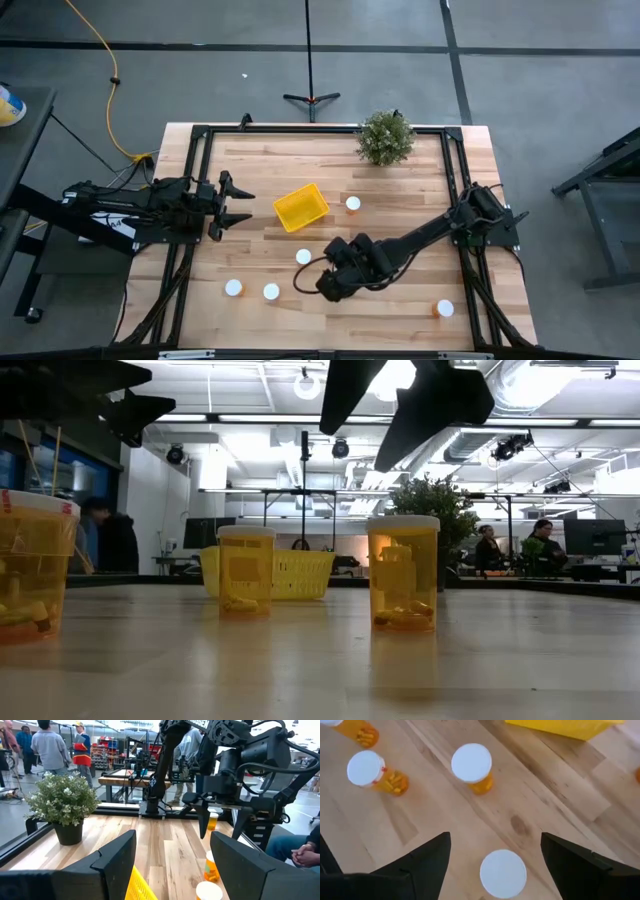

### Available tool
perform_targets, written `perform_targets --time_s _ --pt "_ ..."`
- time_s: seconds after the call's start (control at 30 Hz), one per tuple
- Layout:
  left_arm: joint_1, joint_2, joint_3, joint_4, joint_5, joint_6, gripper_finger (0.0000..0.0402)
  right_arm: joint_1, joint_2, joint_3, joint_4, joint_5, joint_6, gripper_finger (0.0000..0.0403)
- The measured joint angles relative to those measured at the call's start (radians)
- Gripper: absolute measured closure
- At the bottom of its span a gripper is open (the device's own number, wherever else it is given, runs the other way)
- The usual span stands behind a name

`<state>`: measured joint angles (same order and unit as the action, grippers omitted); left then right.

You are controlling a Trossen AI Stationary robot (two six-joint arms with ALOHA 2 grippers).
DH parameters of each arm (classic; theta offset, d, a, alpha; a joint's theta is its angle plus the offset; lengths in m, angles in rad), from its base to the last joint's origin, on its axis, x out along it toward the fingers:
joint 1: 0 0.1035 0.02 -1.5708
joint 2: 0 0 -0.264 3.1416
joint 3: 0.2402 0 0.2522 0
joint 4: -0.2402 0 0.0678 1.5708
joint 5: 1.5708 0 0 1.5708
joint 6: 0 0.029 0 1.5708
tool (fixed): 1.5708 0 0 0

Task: Pick and place pill bottles into a basket
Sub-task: Put the yellow pill bottle into the bin

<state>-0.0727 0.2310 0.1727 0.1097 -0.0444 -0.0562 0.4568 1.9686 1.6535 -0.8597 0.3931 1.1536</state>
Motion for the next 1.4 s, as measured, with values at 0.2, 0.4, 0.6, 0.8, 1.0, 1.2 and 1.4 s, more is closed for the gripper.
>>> perform_targets --time_s 0.2,0.4,0.6,0.8,1.0,1.2,1.4 --pt "0.000 0.000 0.000 0.001 0.000 0.002 0.0112 0.017 0.003 0.000 -0.028 -0.034 0.045 0.0100" --pt "0.000 0.000 0.000 0.000 0.000 0.002 0.0112 0.024 0.014 0.000 -0.032 -0.038 0.094 0.0100" --pt "0.000 0.000 0.000 -0.001 -0.001 0.002 0.0112 0.023 0.050 0.000 -0.031 -0.068 0.104 0.0100" --pt "0.000 0.000 0.000 0.000 -0.002 0.003 0.0112 0.024 0.053 0.000 -0.037 -0.032 0.099 0.0100" --pt "0.000 0.000 0.000 -0.006 -0.002 0.003 0.0112 0.024 0.076 0.000 -0.038 -0.062 0.083 0.0100" --pt "0.000 0.000 0.000 -0.006 -0.002 0.007 0.0112 0.029 0.092 0.000 -0.036 -0.073 0.051 0.0100" --pt "0.000 0.000 0.000 -0.006 -0.002 0.007 0.0112 0.028 0.093 0.000 -0.040 -0.061 0.007 0.0100"
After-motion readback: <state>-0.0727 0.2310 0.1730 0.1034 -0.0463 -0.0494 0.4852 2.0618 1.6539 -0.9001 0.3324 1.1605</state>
